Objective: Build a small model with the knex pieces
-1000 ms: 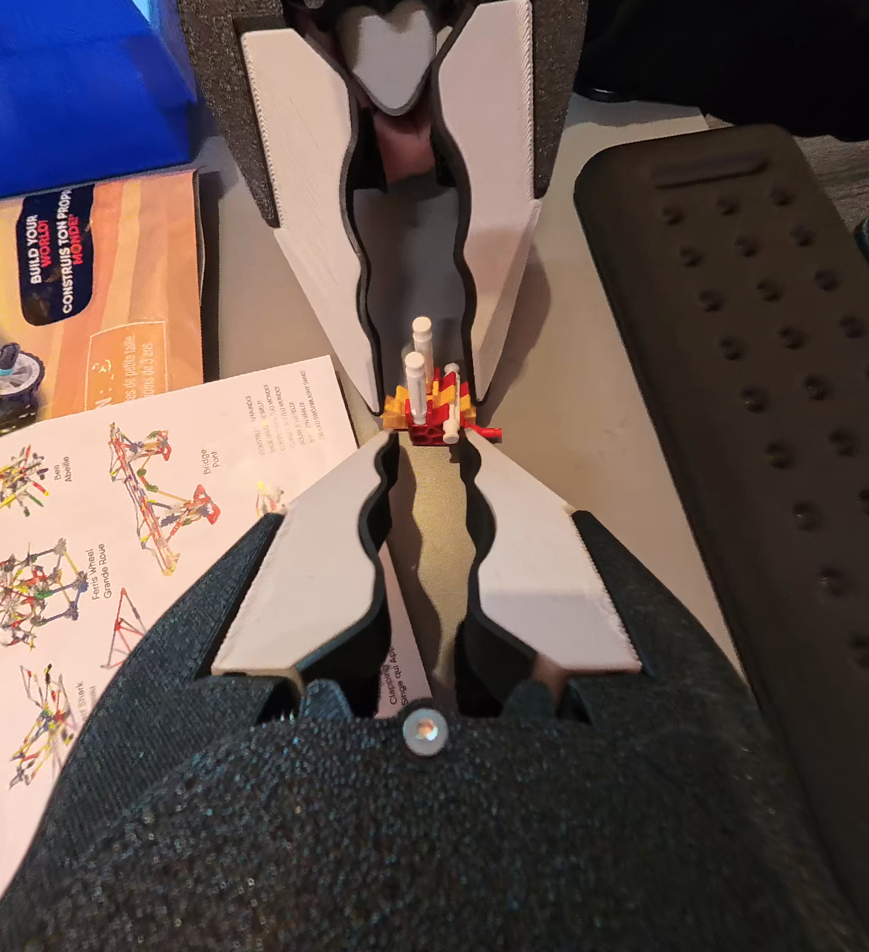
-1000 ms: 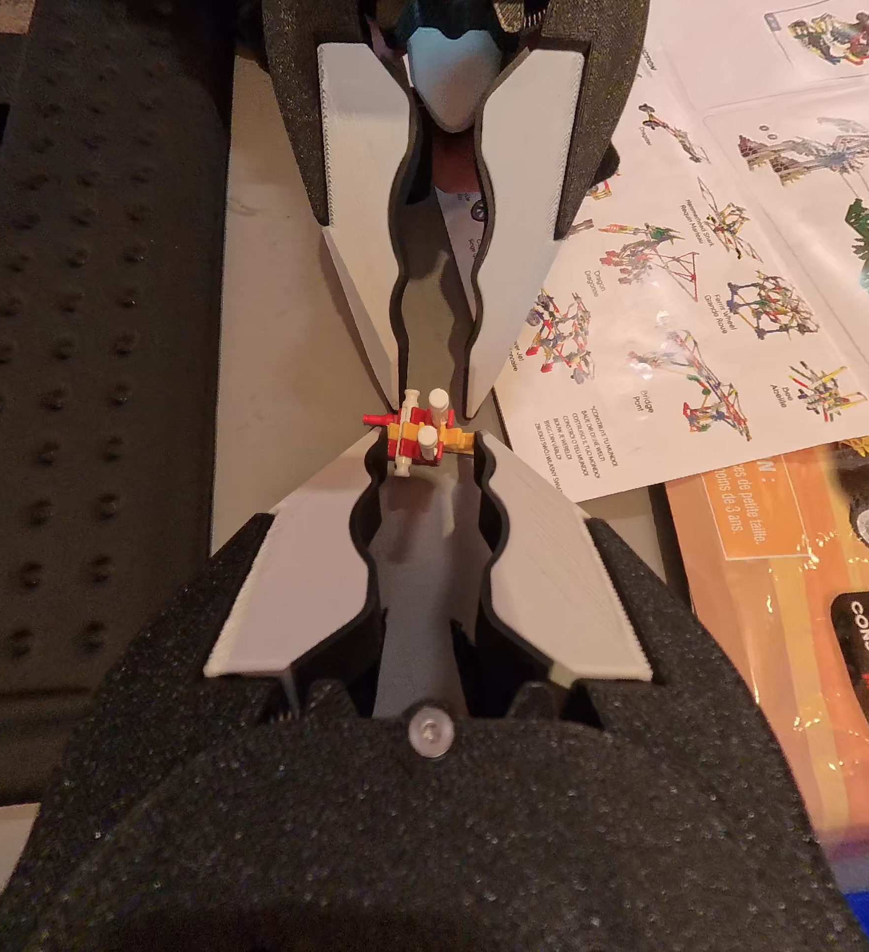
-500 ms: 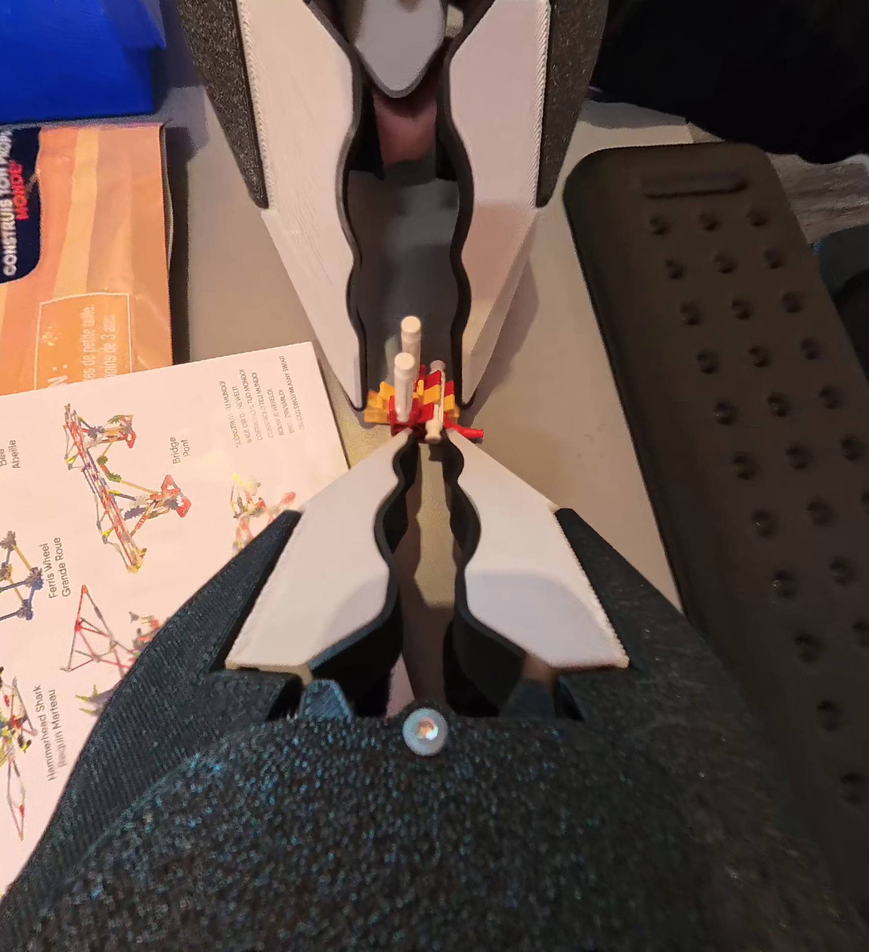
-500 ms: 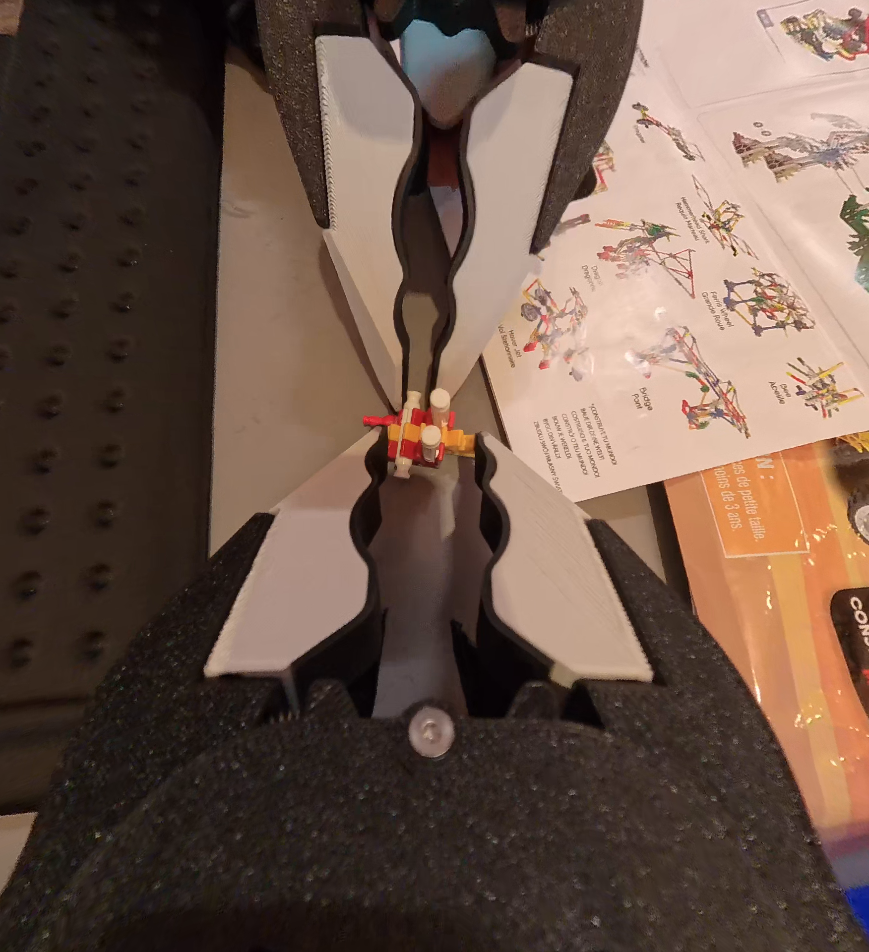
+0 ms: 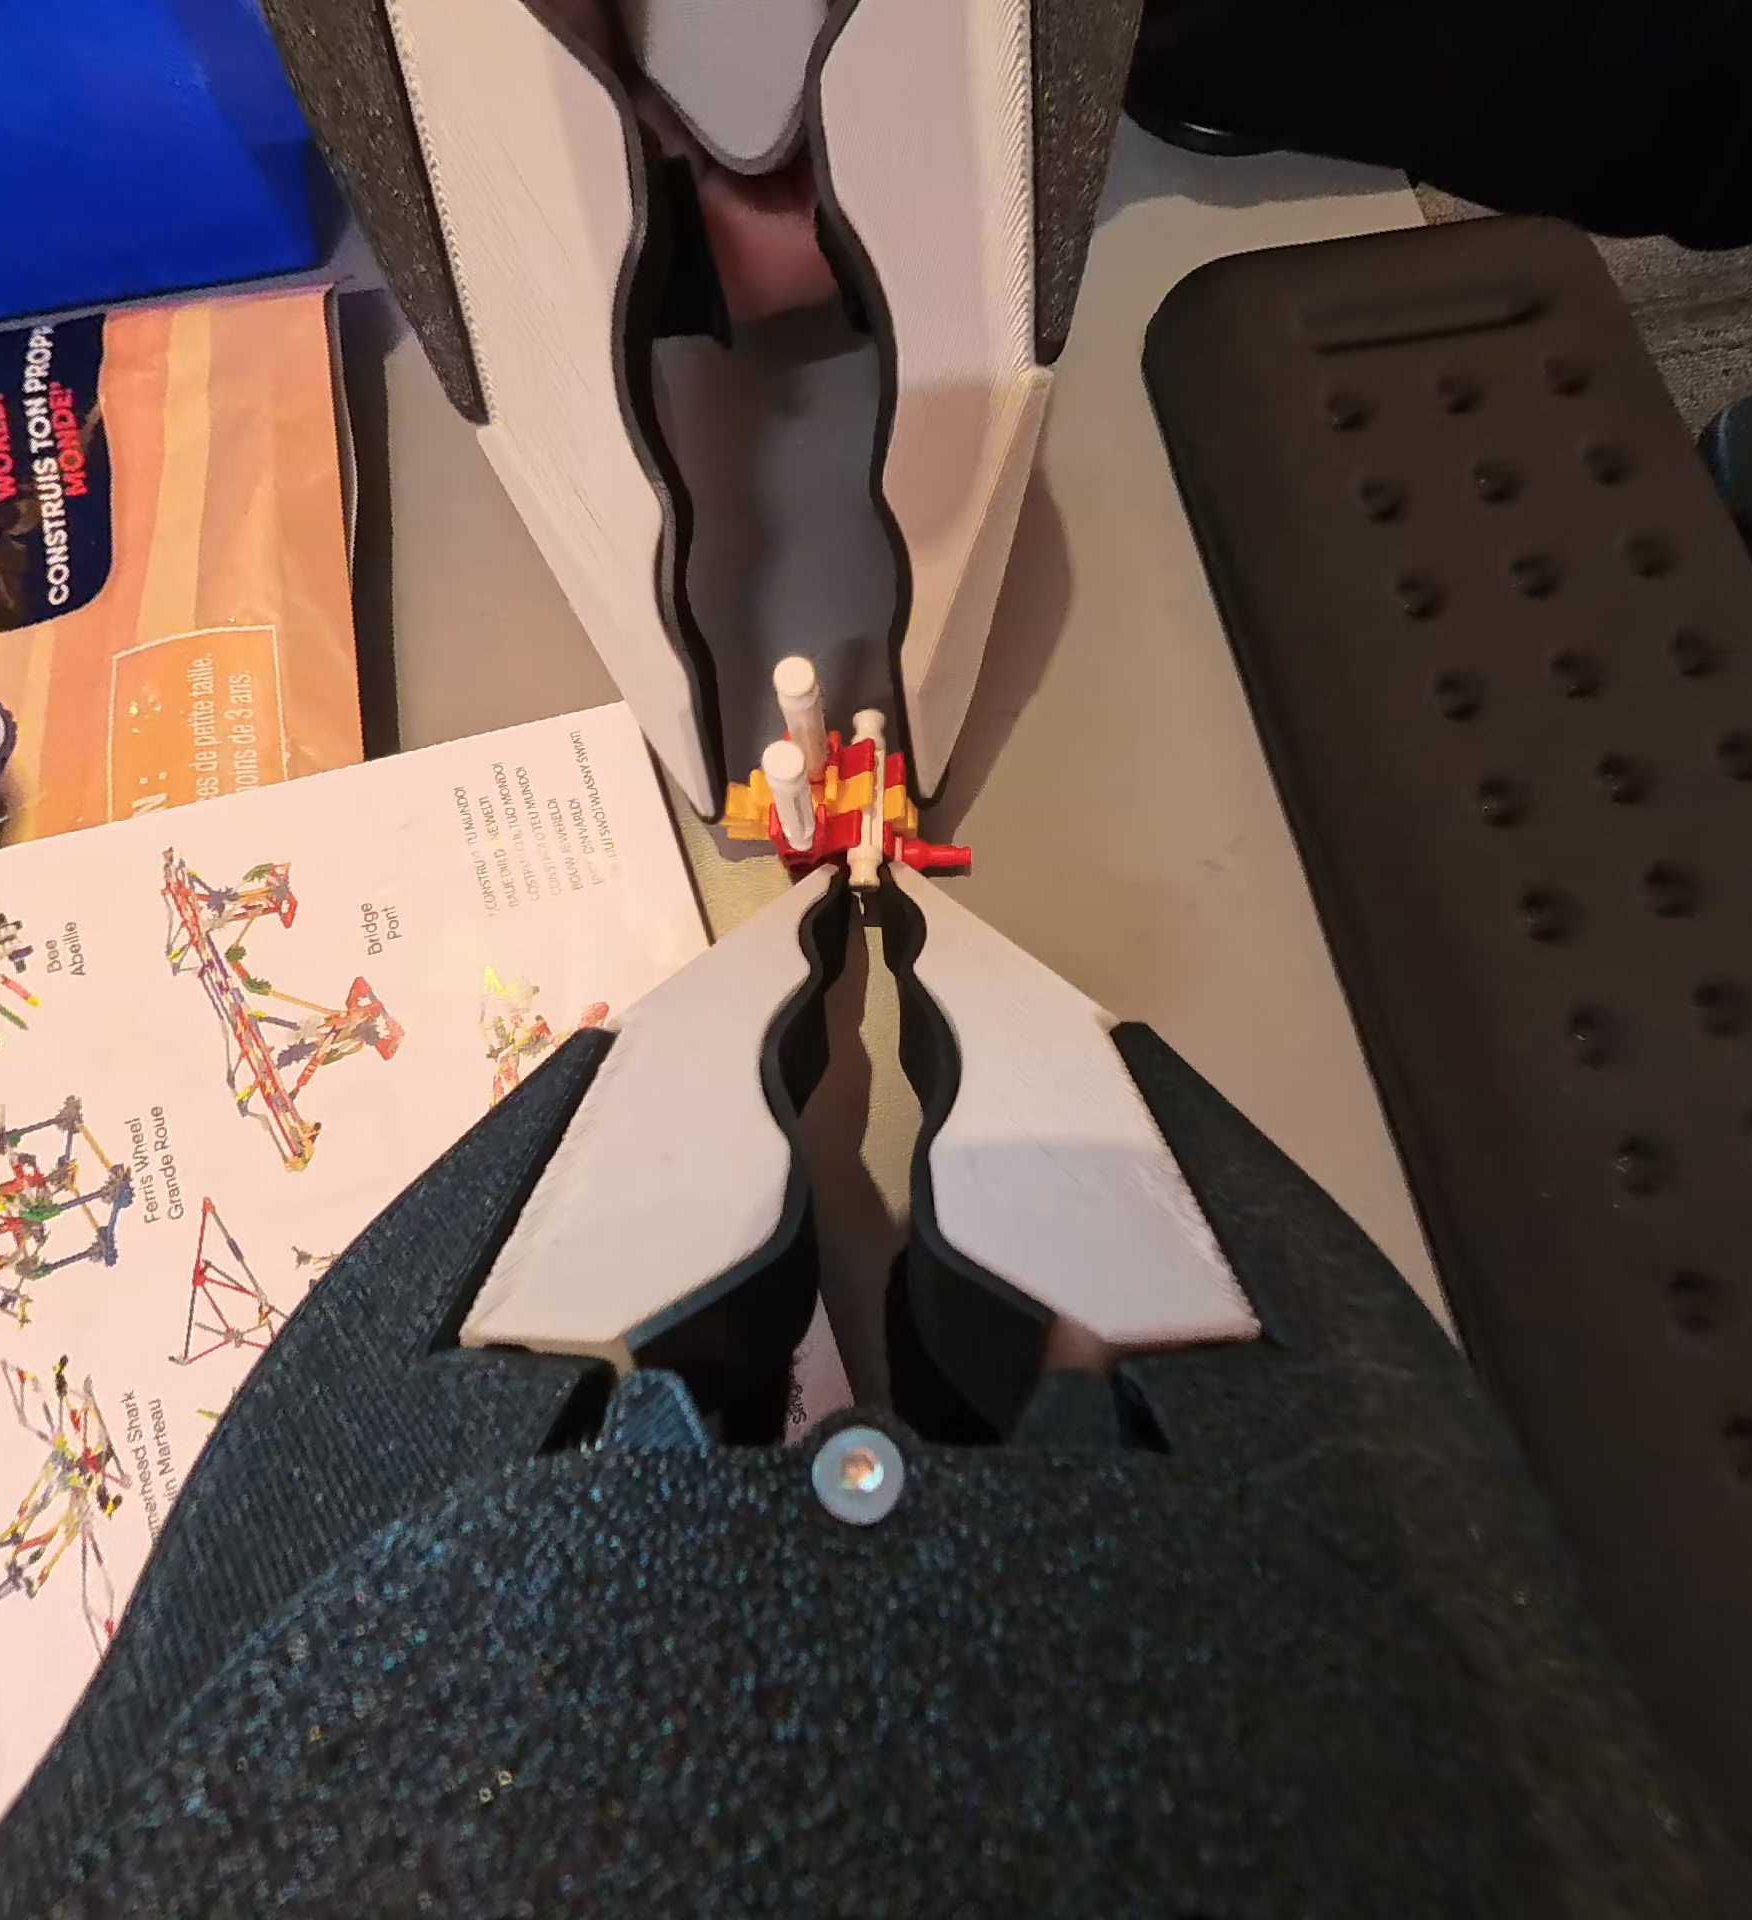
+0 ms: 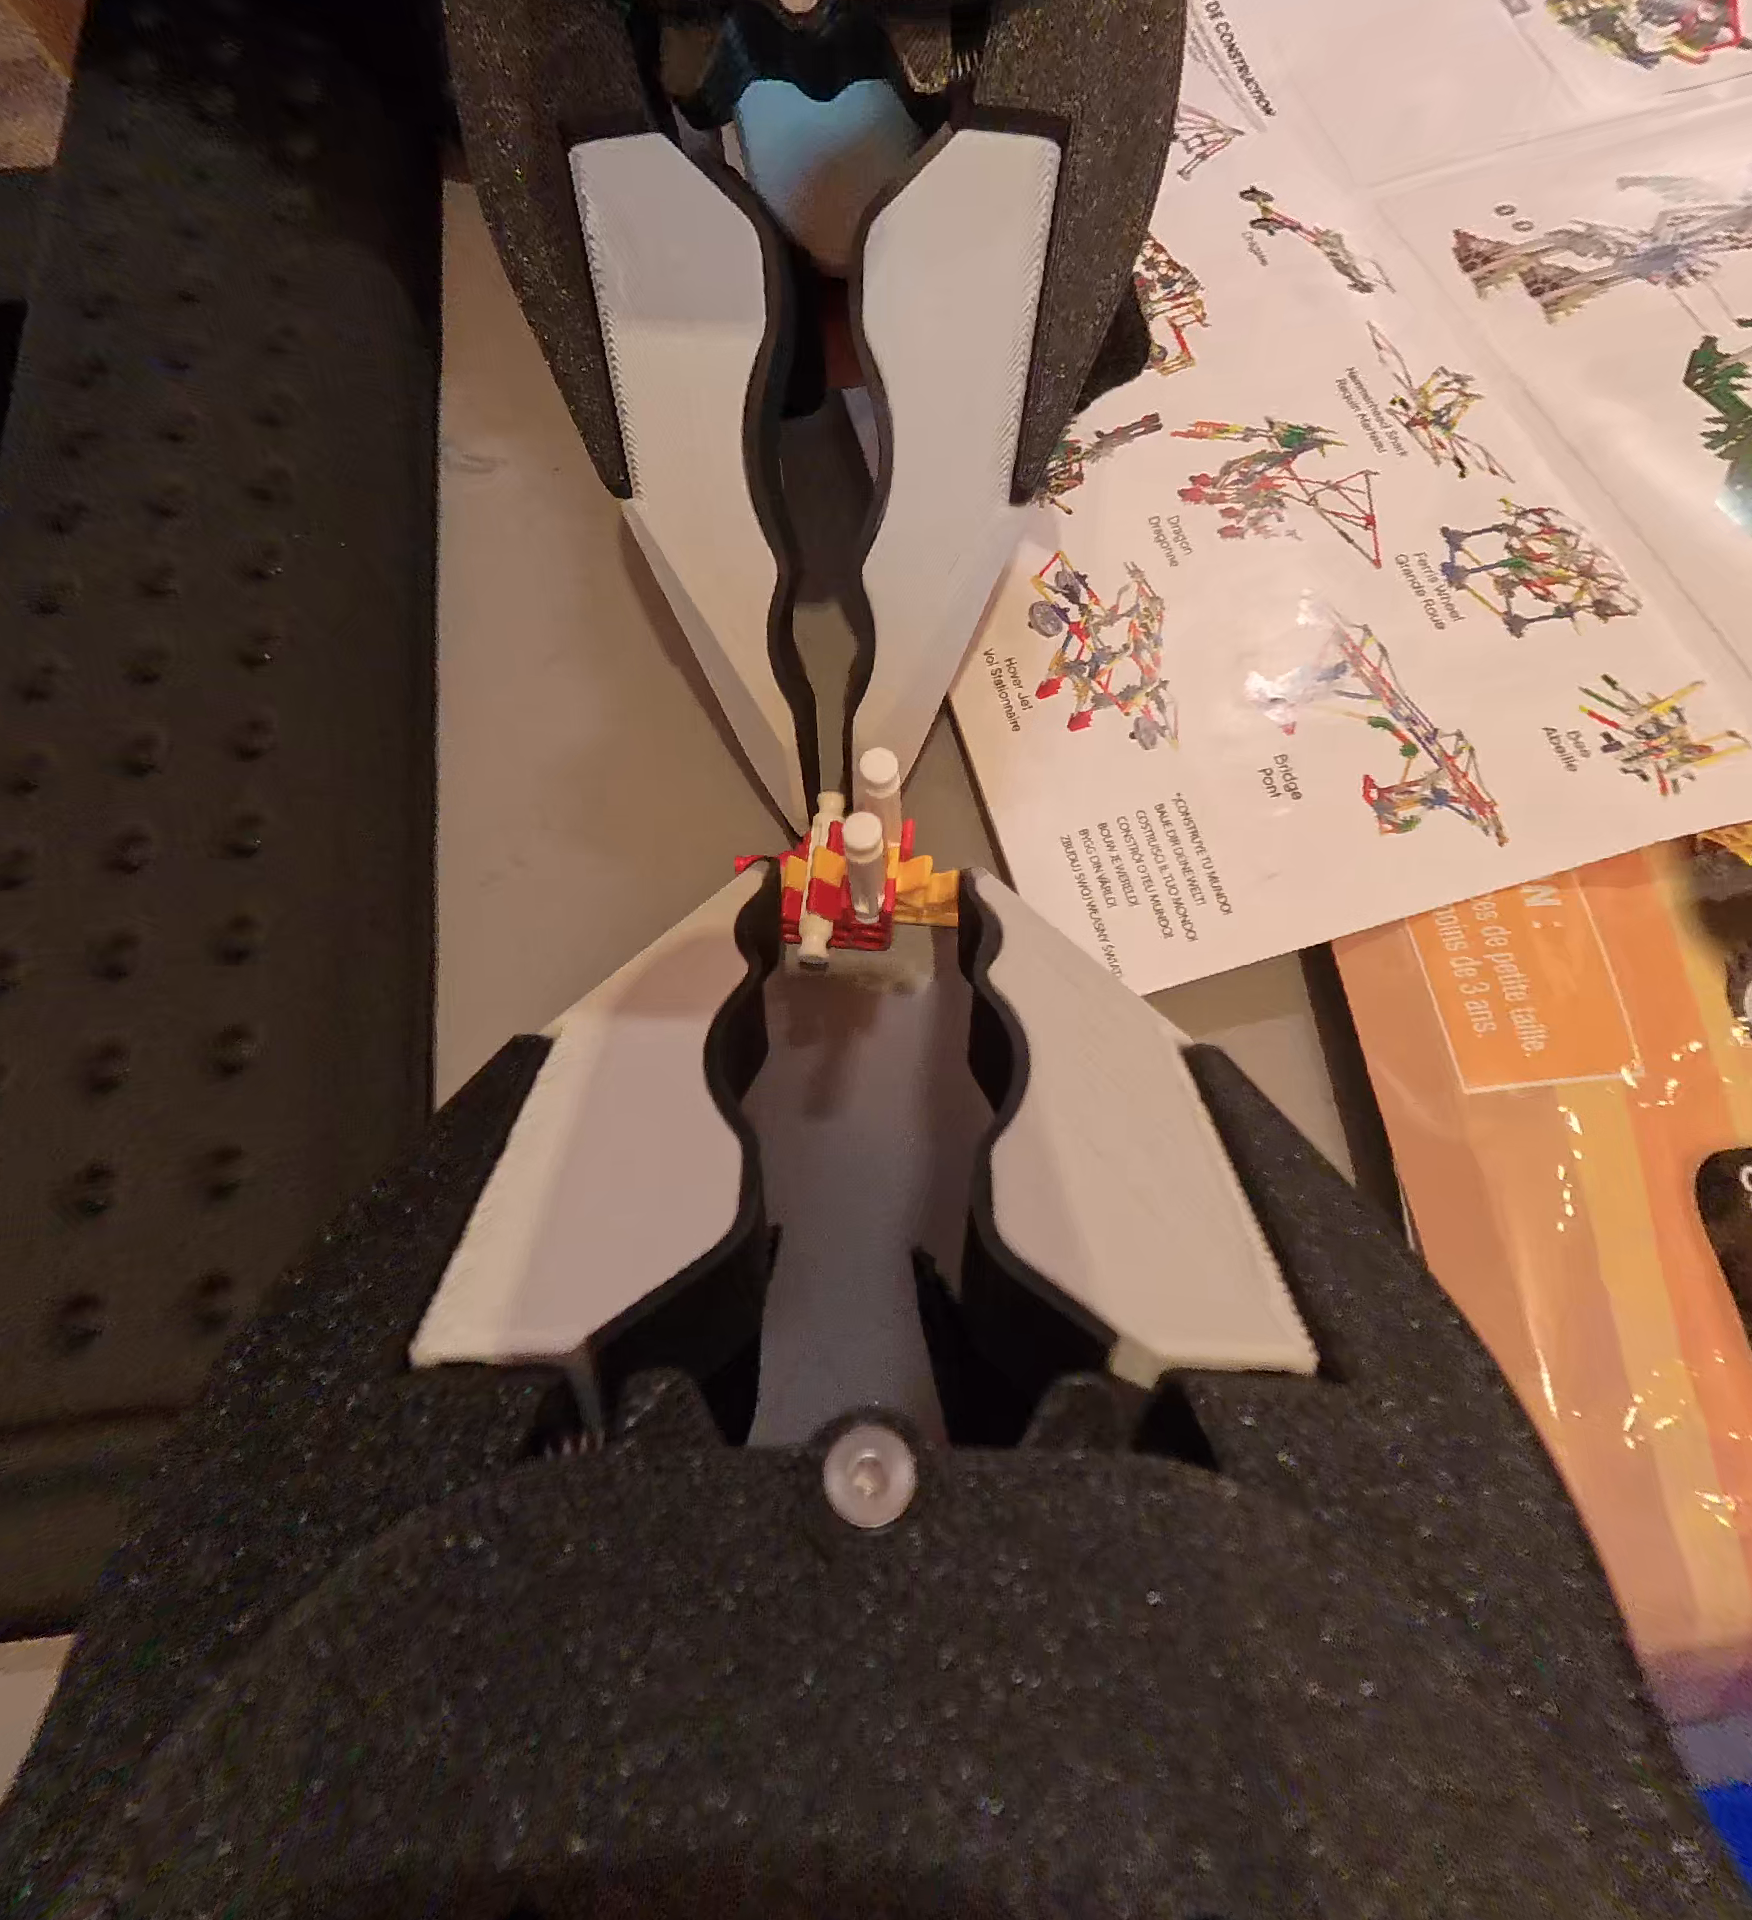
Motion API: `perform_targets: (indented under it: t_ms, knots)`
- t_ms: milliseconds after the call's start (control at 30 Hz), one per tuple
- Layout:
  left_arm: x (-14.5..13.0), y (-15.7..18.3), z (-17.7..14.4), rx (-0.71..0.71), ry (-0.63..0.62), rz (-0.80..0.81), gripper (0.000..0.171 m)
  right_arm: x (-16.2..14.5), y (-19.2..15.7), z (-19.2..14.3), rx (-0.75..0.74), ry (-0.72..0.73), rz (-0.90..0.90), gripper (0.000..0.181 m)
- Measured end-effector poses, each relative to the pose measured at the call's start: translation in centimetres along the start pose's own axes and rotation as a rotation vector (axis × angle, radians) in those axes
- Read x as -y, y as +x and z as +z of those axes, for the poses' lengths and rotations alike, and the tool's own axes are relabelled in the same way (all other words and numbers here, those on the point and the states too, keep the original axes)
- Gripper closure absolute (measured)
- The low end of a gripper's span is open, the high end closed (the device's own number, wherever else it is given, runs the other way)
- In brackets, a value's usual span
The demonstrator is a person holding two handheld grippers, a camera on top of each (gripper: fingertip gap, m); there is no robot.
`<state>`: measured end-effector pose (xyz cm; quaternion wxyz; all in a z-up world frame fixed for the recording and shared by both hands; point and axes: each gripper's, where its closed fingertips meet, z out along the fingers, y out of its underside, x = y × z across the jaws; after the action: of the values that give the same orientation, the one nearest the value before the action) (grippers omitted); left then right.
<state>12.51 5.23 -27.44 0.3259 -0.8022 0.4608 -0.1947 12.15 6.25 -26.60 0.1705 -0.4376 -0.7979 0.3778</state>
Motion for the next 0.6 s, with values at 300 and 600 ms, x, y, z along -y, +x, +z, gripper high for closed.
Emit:
perform_targets:
  t_ms: [300,600]
  knots:
    - [-0.2,0.3,-0.3,-0.014,-0.016,0.036,0.169,-0.5,-0.9,-0.3,0.036,-0.03,0.003,0.149]
    - [-0.2,0.4,-0.2,-0.011,-0.028,0.074,0.17,-0.3,-0.5,-0.1,0.015,-0.026,-0.001,0.135]
